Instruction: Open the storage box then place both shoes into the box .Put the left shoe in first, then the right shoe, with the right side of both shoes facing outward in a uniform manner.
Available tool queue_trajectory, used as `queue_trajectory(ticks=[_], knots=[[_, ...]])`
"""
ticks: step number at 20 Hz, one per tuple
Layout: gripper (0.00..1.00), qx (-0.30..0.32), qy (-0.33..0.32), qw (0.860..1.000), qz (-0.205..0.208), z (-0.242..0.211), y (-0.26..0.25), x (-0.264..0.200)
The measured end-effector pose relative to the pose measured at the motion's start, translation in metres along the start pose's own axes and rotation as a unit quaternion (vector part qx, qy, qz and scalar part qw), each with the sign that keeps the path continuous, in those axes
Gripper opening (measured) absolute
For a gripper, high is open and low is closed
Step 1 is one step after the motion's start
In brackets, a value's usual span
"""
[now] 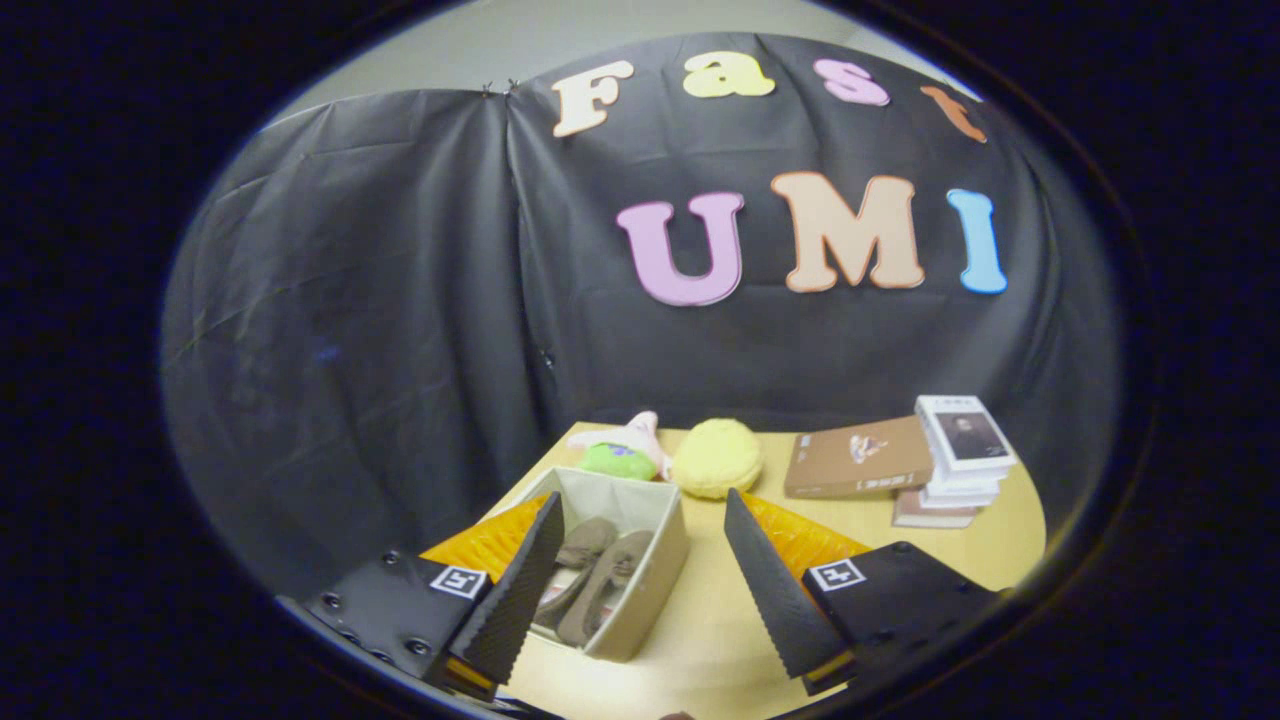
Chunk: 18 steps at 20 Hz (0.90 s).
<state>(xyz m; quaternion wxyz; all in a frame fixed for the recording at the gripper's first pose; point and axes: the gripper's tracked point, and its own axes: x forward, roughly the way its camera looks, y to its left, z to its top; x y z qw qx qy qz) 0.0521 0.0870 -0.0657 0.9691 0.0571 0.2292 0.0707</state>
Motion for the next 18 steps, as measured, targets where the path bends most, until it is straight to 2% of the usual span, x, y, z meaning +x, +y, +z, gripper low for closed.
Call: queue_trajectory(ticks=[4,8,13,14,18], knots=[[1.00,-0.010,-0.058,0.998,-0.028,0.020,-0.039,-0.043],[1.00,-0.020,-0.117,0.990,-0.076,0.035,-0.088,-0.079],[1.00,-0.050,-0.134,0.982,-0.125,0.035,-0.136,-0.114],[1.00,-0.051,-0.138,0.980,-0.132,0.033,-0.139,-0.132],[1.00,-0.048,-0.156,0.976,-0.145,0.036,-0.162,-0.145]])
